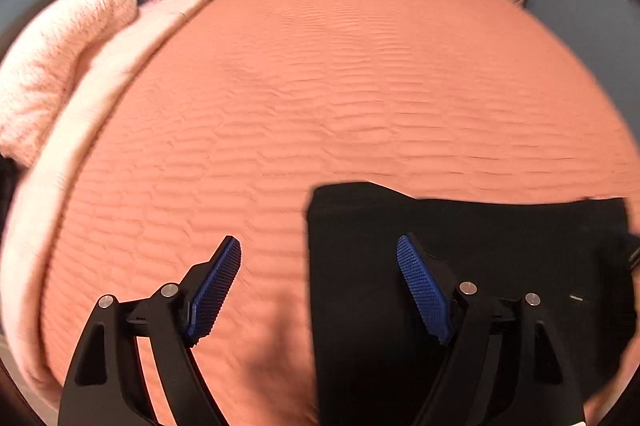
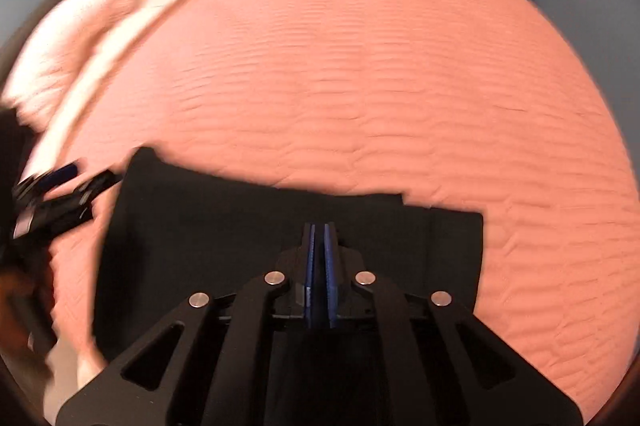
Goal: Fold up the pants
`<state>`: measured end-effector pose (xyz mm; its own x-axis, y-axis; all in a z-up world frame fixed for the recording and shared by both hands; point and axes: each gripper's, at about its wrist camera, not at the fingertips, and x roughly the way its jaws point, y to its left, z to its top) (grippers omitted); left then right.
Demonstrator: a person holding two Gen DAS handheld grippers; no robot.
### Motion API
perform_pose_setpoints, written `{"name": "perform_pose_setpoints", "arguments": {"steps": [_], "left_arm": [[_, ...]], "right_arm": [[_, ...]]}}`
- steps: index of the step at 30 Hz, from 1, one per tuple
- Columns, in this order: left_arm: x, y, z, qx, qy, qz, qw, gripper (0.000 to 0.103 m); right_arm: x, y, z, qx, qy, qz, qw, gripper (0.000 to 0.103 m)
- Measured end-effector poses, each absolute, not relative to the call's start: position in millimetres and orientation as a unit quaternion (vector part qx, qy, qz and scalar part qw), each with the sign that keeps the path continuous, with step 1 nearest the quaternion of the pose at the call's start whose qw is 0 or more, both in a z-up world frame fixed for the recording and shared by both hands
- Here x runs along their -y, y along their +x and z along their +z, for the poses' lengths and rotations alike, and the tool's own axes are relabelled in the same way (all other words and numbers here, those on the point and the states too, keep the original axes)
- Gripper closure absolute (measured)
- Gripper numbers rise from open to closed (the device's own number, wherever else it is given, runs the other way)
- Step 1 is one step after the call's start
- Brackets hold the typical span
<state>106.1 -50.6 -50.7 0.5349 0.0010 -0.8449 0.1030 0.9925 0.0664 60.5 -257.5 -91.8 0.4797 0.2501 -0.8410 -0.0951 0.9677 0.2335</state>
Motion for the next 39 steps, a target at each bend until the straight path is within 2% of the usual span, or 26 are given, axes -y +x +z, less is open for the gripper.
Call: {"name": "perform_pose_setpoints", "arguments": {"steps": [3, 5, 6, 9, 13, 19, 24, 27, 29, 30, 31, 33, 35, 37, 39], "left_arm": [[81.2, 56.0, -58.6, -0.493, 0.081, -0.084, 0.862, 0.024], [98.0, 18.7, -83.8, -0.507, 0.142, -0.086, 0.846, 0.023], [99.3, 1.9, -96.1, -0.520, 0.149, -0.074, 0.838, 0.023], [85.9, -31.9, -88.4, -0.518, 0.076, -0.074, 0.849, 0.025], [90.5, -56.9, -97.2, -0.519, 0.080, -0.059, 0.849, 0.024], [78.3, -50.4, -104.9, -0.525, 0.070, -0.062, 0.846, 0.021], [76.9, -53.5, -101.2, -0.531, 0.066, -0.071, 0.841, 0.018], [60.6, -30.0, -104.6, -0.532, 0.063, -0.079, 0.841, 0.016], [56.9, -24.7, -105.8, -0.532, 0.057, -0.080, 0.841, 0.015], [56.7, -24.1, -106.2, -0.532, 0.056, -0.080, 0.841, 0.015], [56.8, -23.6, -106.8, -0.531, 0.057, -0.079, 0.842, 0.014], [54.6, -20.7, -109.7, -0.530, 0.057, -0.075, 0.843, 0.011], [50.0, -19.5, -112.3, -0.538, 0.034, -0.073, 0.839, 0.010], [39.3, -16.8, -118.2, -0.555, -0.021, -0.079, 0.828, 0.008], [37.2, -14.8, -119.3, -0.554, -0.024, -0.086, 0.828, 0.007]], "right_arm": [[254.8, 21.3, -119.9, -0.526, -0.017, 0.090, 0.846, 0.101], [284.8, 2.7, -111.8, -0.518, 0.044, 0.066, 0.852, 0.103], [292.5, -0.4, -103.6, -0.515, 0.059, 0.036, 0.854, 0.099], [276.8, 6.1, -74.1, -0.499, 0.043, 0.068, 0.863, 0.097], [206.9, 70.5, -54.2, -0.491, 0.041, 0.181, 0.851, 0.097], [63.9, 187.2, -91.0, -0.552, -0.046, 0.244, 0.796, 0.097], [57.7, 236.4, -114.4, -0.597, -0.064, 0.245, 0.761, 0.096], [51.9, 243.2, -129.8, -0.633, -0.074, 0.265, 0.723, 0.089], [45.4, 245.9, -129.9, -0.624, -0.097, 0.277, 0.724, 0.089], [43.8, 249.8, -133.2, -0.624, -0.100, 0.272, 0.725, 0.093], [31.2, 261.8, -142.1, -0.623, -0.101, 0.261, 0.731, 0.103], [34.3, 277.6, -138.2, -0.609, -0.061, 0.236, 0.755, 0.103], [42.7, 267.4, -110.3, -0.553, -0.056, 0.211, 0.804, 0.101], [51.8, 239.6, -91.2, -0.538, -0.021, 0.248, 0.806, 0.101], [51.1, 198.2, -93.8, -0.546, -0.032, 0.284, 0.788, 0.101]]}}
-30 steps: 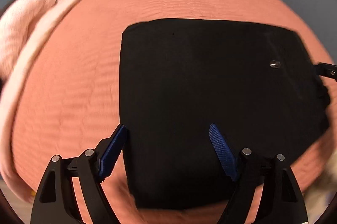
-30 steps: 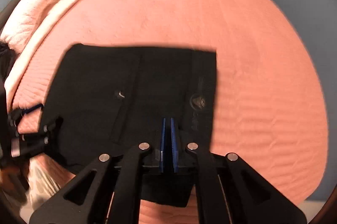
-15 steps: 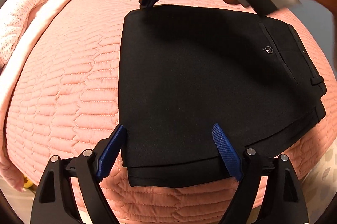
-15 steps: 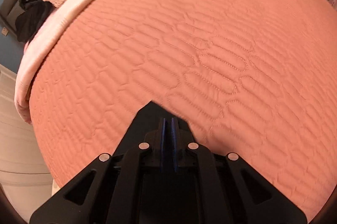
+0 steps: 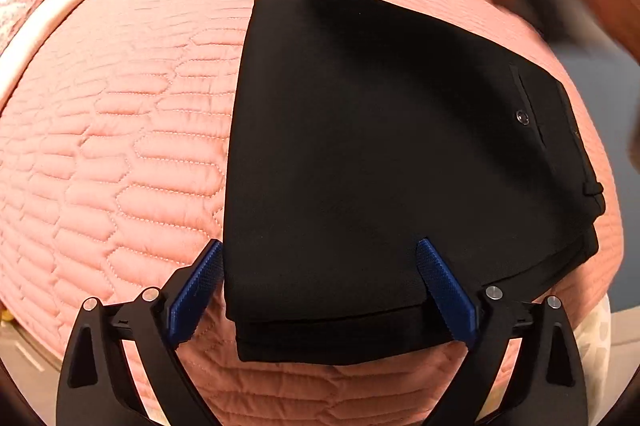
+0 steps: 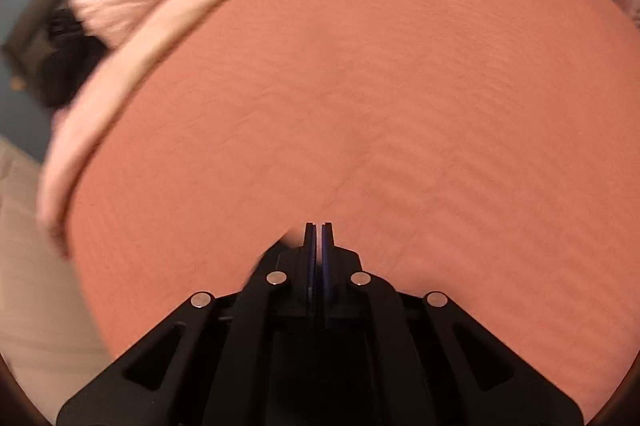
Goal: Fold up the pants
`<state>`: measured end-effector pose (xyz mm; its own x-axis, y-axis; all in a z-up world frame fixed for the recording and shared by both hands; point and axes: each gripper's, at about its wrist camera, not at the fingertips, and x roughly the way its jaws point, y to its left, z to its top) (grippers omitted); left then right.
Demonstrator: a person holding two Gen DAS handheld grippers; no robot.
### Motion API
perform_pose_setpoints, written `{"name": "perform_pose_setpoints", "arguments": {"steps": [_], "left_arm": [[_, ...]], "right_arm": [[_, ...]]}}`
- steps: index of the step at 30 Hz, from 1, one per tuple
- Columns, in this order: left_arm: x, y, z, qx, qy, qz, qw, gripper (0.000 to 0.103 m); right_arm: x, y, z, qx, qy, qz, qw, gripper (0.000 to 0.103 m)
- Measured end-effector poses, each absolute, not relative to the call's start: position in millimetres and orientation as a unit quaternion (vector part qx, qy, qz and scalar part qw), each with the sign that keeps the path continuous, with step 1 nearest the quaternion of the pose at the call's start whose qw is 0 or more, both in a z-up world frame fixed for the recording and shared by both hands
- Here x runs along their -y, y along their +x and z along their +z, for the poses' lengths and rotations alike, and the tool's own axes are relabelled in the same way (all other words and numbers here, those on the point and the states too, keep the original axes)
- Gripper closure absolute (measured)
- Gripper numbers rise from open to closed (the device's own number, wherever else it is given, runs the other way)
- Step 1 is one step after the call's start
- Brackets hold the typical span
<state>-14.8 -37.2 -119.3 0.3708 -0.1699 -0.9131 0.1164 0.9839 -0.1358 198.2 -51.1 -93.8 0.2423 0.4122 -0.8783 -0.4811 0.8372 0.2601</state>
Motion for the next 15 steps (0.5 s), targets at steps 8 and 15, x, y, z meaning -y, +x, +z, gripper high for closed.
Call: {"name": "perform_pose_setpoints", "arguments": {"steps": [8, 15], "left_arm": [[46.0, -10.5, -116.5, -0.554, -0.003, -0.066, 0.830, 0.006], [51.0, -5.7, -116.7, -0.554, 0.008, -0.054, 0.831, 0.005]], "right_arm": [[106.8, 167.2, -83.9, -0.500, 0.013, 0.180, 0.847, 0.100], [198.3, 74.0, -111.2, -0.517, -0.009, 0.089, 0.851, 0.101]]}}
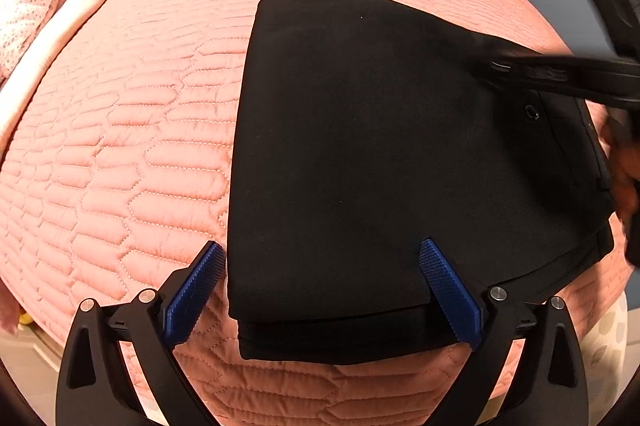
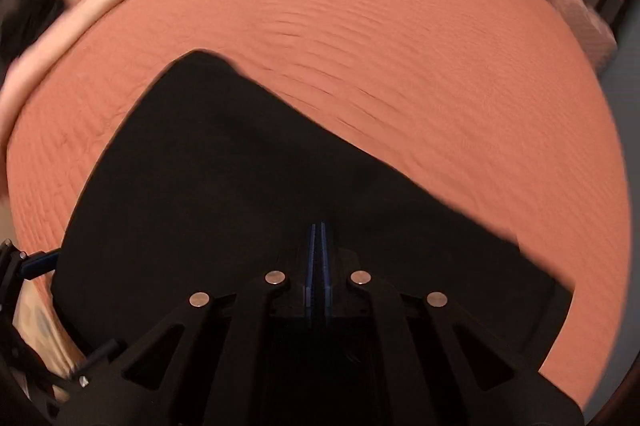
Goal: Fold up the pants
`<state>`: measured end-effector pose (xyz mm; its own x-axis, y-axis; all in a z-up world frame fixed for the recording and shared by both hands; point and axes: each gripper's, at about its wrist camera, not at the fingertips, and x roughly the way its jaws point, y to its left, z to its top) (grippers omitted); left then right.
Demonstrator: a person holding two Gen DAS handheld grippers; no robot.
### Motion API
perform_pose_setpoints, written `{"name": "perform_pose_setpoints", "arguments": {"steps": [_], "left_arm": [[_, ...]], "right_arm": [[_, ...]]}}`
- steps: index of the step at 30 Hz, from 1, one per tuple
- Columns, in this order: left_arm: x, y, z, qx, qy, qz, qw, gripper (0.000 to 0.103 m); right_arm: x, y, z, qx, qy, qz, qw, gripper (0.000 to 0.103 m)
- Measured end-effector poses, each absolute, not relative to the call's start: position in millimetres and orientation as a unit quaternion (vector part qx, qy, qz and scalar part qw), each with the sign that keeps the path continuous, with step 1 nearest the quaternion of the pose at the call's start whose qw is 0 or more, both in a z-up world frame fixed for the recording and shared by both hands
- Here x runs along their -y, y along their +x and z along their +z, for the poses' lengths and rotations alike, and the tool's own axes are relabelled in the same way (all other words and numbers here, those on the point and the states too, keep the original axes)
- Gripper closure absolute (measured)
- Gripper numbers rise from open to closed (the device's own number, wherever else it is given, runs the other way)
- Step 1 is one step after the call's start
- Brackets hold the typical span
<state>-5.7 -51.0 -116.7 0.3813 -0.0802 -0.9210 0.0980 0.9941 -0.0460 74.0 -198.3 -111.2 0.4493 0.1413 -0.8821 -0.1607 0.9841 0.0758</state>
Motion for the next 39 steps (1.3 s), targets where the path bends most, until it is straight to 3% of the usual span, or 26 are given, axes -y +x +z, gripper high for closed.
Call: {"name": "perform_pose_setpoints", "arguments": {"steps": [3, 6, 12, 14, 15, 16, 19, 24, 29, 35, 39], "left_arm": [[55.0, -4.1, -115.0, -0.555, 0.018, -0.046, 0.830, 0.005], [62.0, -0.5, -113.7, -0.555, 0.031, -0.036, 0.831, 0.005], [73.2, -2.7, -113.4, -0.554, 0.052, -0.022, 0.831, 0.006], [77.5, -3.7, -104.4, -0.549, 0.054, -0.021, 0.834, 0.007], [78.2, -5.2, -97.1, -0.541, 0.053, -0.024, 0.839, 0.007], [69.6, -5.4, -91.2, -0.529, 0.050, -0.026, 0.846, 0.007], [43.6, 10.4, -82.4, -0.526, -0.009, -0.044, 0.849, 0.006], [-4.5, 49.0, -115.7, -0.586, -0.164, -0.081, 0.789, 0.009], [15.9, 61.2, -121.3, -0.578, -0.092, -0.116, 0.803, 0.008], [62.4, 68.5, -117.0, -0.576, -0.031, -0.168, 0.799, 0.008], [57.6, 83.1, -125.7, -0.575, -0.079, -0.172, 0.796, 0.008]], "right_arm": [[213.2, 21.6, -93.6, -0.494, -0.020, 0.089, 0.864, 0.097], [223.1, -10.1, -118.6, -0.513, -0.068, 0.076, 0.852, 0.091], [277.4, -53.0, -89.4, -0.501, 0.038, 0.027, 0.864, 0.086], [295.2, -60.7, -85.8, -0.499, 0.062, 0.019, 0.864, 0.058], [303.3, -62.5, -83.8, -0.495, 0.073, 0.016, 0.866, 0.025], [311.9, -69.1, -80.3, -0.484, 0.082, 0.016, 0.871, 0.007], [337.1, -54.6, -88.9, -0.477, 0.113, 0.041, 0.871, 0.006], [361.8, -26.2, -118.6, -0.499, 0.198, 0.087, 0.839, 0.006], [348.7, -12.2, -142.1, -0.504, 0.268, 0.159, 0.805, 0.008], [317.8, -2.3, -145.2, -0.509, 0.229, 0.176, 0.811, 0.010], [332.6, 4.9, -147.9, -0.490, 0.309, 0.184, 0.794, 0.010]]}}
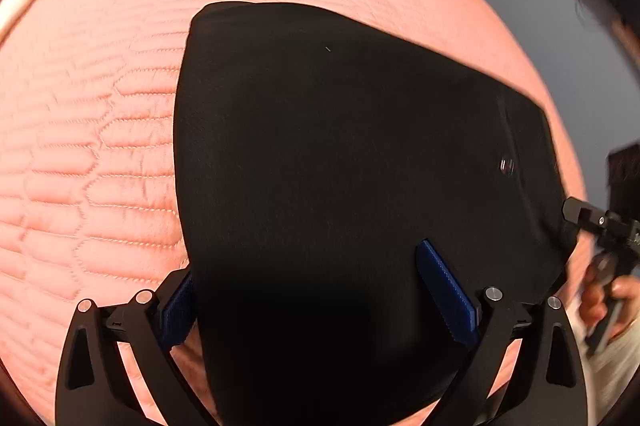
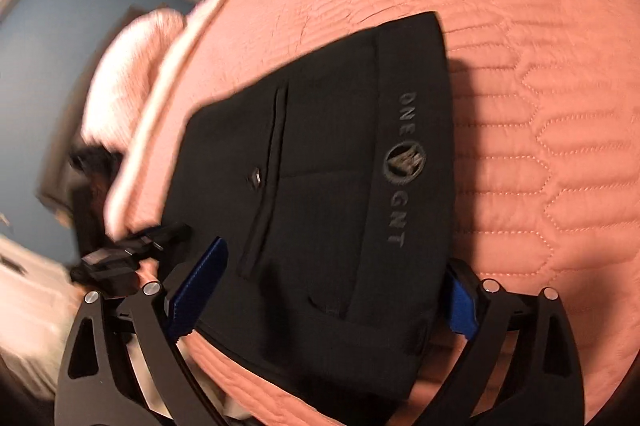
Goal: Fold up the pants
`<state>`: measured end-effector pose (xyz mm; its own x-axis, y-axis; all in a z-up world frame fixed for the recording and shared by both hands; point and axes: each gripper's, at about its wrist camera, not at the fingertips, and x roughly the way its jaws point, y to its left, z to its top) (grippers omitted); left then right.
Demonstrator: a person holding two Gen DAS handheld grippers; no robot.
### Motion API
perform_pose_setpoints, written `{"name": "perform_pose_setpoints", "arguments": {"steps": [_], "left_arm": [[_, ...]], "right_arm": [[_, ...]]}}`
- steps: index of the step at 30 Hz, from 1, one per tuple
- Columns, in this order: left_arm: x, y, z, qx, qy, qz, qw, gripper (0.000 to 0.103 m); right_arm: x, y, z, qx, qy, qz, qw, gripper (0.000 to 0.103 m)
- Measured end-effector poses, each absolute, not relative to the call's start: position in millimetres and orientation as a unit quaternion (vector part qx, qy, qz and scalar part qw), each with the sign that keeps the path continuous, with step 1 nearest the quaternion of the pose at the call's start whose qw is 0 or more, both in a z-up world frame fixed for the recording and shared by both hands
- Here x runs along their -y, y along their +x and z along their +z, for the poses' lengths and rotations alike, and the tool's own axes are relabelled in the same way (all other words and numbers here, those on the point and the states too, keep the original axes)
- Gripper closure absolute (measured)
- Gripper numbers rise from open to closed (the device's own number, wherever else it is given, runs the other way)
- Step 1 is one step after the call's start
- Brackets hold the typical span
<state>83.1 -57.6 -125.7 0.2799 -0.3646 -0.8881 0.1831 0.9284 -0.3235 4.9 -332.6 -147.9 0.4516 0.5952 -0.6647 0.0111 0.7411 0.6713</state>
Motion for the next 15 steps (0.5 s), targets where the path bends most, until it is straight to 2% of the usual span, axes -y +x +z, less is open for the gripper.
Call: {"name": "perform_pose_setpoints", "arguments": {"steps": [3, 4, 5, 6, 7, 8, 9, 11, 13, 14, 15], "left_arm": [[54.4, 85.4, -125.8, -0.574, -0.082, -0.171, 0.796, 0.010], [57.3, 84.8, -124.2, -0.572, -0.068, -0.165, 0.801, 0.014], [62.5, 82.9, -121.6, -0.568, -0.061, -0.162, 0.804, 0.023], [62.7, 81.4, -117.8, -0.563, -0.059, -0.161, 0.808, 0.037], [60.8, 80.2, -113.6, -0.559, -0.058, -0.156, 0.813, 0.044], [58.1, 79.5, -110.6, -0.554, -0.060, -0.153, 0.816, 0.054], [55.6, 80.5, -111.5, -0.553, -0.065, -0.150, 0.817, 0.056], [52.8, 83.0, -117.2, -0.554, -0.076, -0.152, 0.815, 0.056], [51.6, 87.0, -120.1, -0.556, -0.083, -0.156, 0.812, 0.049], [50.2, 90.1, -123.4, -0.559, -0.101, -0.160, 0.807, 0.035], [43.2, 91.1, -130.4, -0.560, -0.120, -0.166, 0.803, 0.027]], "right_arm": [[315.9, 12.9, -147.5, -0.495, 0.279, 0.186, 0.801, 0.011], [307.5, 13.9, -145.0, -0.500, 0.256, 0.181, 0.807, 0.011], [297.9, 13.9, -141.5, -0.504, 0.231, 0.175, 0.814, 0.011], [291.9, 13.0, -137.9, -0.506, 0.218, 0.169, 0.817, 0.019], [289.7, 12.3, -136.5, -0.507, 0.214, 0.163, 0.819, 0.034], [287.8, 11.5, -135.9, -0.510, 0.209, 0.154, 0.820, 0.040], [287.7, 11.5, -135.9, -0.514, 0.198, 0.135, 0.823, 0.050], [293.2, 13.5, -140.9, -0.514, 0.215, 0.132, 0.820, 0.054], [298.0, 15.0, -141.9, -0.514, 0.227, 0.134, 0.816, 0.054], [299.3, 16.8, -143.2, -0.515, 0.240, 0.134, 0.812, 0.053], [300.0, 16.3, -146.1, -0.515, 0.249, 0.135, 0.809, 0.049]]}}
